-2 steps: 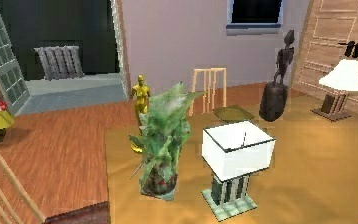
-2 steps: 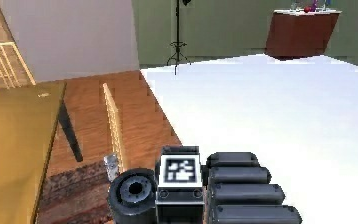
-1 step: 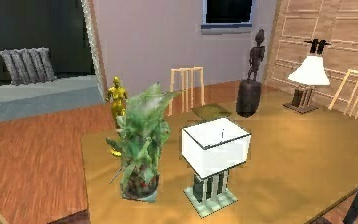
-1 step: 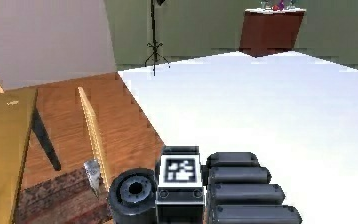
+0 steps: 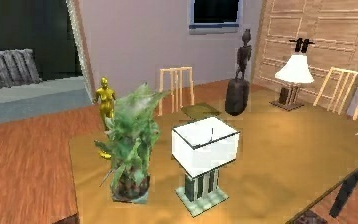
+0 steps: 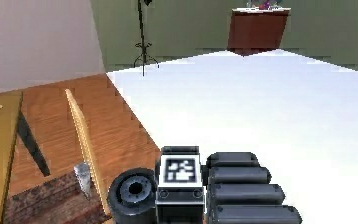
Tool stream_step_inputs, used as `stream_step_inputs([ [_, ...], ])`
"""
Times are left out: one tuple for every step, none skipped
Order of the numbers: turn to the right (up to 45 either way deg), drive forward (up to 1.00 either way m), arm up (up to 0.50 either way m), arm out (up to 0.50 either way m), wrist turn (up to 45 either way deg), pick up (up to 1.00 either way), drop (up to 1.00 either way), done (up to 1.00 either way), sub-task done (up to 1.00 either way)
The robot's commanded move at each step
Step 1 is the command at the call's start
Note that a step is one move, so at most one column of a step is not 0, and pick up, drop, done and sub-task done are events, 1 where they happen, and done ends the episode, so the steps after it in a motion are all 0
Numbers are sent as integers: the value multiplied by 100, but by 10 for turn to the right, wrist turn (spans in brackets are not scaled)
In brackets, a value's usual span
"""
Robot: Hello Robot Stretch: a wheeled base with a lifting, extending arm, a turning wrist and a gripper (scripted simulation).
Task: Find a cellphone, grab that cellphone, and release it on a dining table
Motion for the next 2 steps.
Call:
stream_step_inputs([
  [-30,0,0,0,0,0,0,0,0],
  [450,0,0,0,0,0,0,0,0],
])
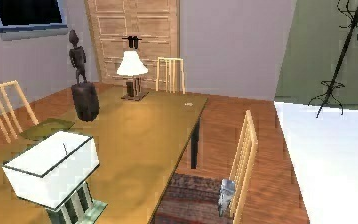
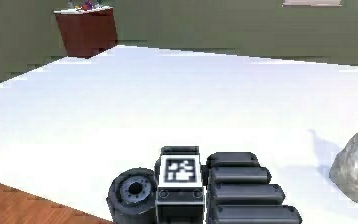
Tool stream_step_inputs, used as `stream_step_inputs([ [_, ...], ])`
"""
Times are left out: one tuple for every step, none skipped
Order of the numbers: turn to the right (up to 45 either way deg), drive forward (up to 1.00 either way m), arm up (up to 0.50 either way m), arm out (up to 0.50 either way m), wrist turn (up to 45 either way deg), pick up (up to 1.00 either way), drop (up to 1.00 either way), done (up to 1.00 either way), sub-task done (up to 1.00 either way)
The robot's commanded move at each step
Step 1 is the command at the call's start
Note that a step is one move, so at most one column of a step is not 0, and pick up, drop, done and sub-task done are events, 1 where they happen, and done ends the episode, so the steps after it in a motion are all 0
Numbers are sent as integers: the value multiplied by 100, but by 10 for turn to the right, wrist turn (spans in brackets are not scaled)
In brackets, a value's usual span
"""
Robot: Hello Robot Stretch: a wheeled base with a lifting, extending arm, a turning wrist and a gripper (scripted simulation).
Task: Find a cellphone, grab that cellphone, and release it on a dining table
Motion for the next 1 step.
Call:
stream_step_inputs([
  [120,0,0,0,0,0,0,0,0],
])
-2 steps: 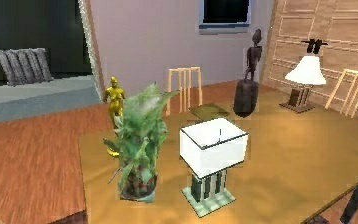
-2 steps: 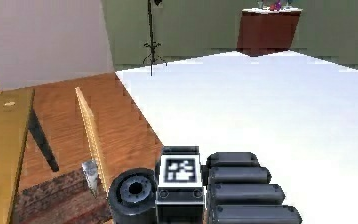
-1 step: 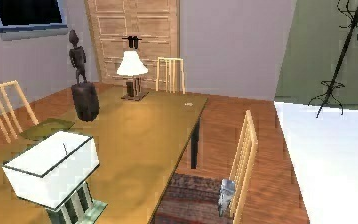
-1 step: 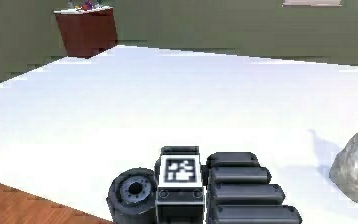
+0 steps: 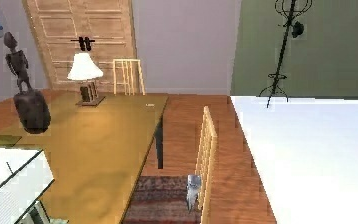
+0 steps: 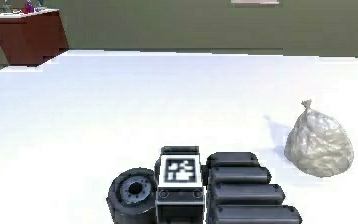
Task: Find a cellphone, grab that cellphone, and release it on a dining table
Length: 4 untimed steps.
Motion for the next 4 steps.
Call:
stream_step_inputs([
  [0,15,0,0,0,0,0,0,0],
  [-450,0,0,0,0,0,0,0,0],
  [-450,0,0,0,0,0,0,0,0],
  [-240,0,0,0,0,0,0,0,0],
])
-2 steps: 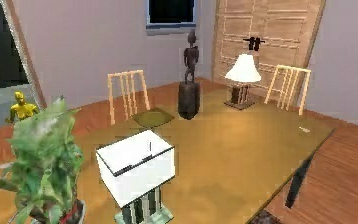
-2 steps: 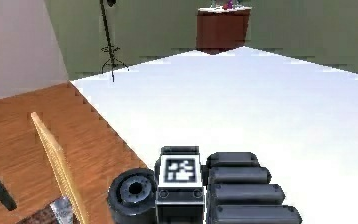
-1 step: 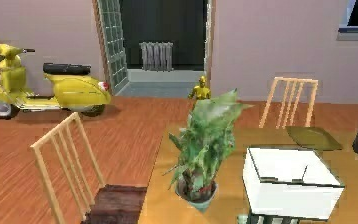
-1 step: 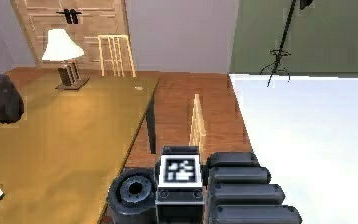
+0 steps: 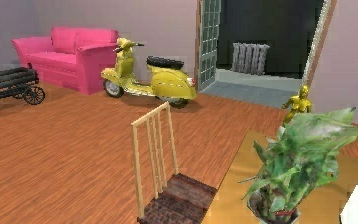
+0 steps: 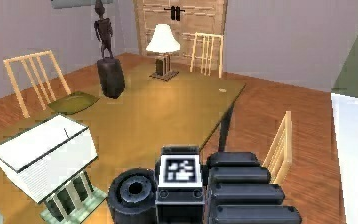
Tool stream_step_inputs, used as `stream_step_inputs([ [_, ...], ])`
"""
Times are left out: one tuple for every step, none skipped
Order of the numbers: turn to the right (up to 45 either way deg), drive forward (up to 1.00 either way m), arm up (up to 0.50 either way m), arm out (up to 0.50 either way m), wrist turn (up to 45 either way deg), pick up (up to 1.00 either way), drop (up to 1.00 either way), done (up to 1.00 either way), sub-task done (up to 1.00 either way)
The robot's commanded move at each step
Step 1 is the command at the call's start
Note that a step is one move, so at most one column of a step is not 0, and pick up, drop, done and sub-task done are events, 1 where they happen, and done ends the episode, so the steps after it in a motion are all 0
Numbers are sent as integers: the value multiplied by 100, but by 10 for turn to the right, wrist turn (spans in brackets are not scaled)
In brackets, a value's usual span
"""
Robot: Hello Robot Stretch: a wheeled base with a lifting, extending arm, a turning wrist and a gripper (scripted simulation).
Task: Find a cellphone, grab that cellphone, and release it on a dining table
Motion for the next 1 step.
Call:
stream_step_inputs([
  [0,0,0,48,0,0,0,0,0],
])
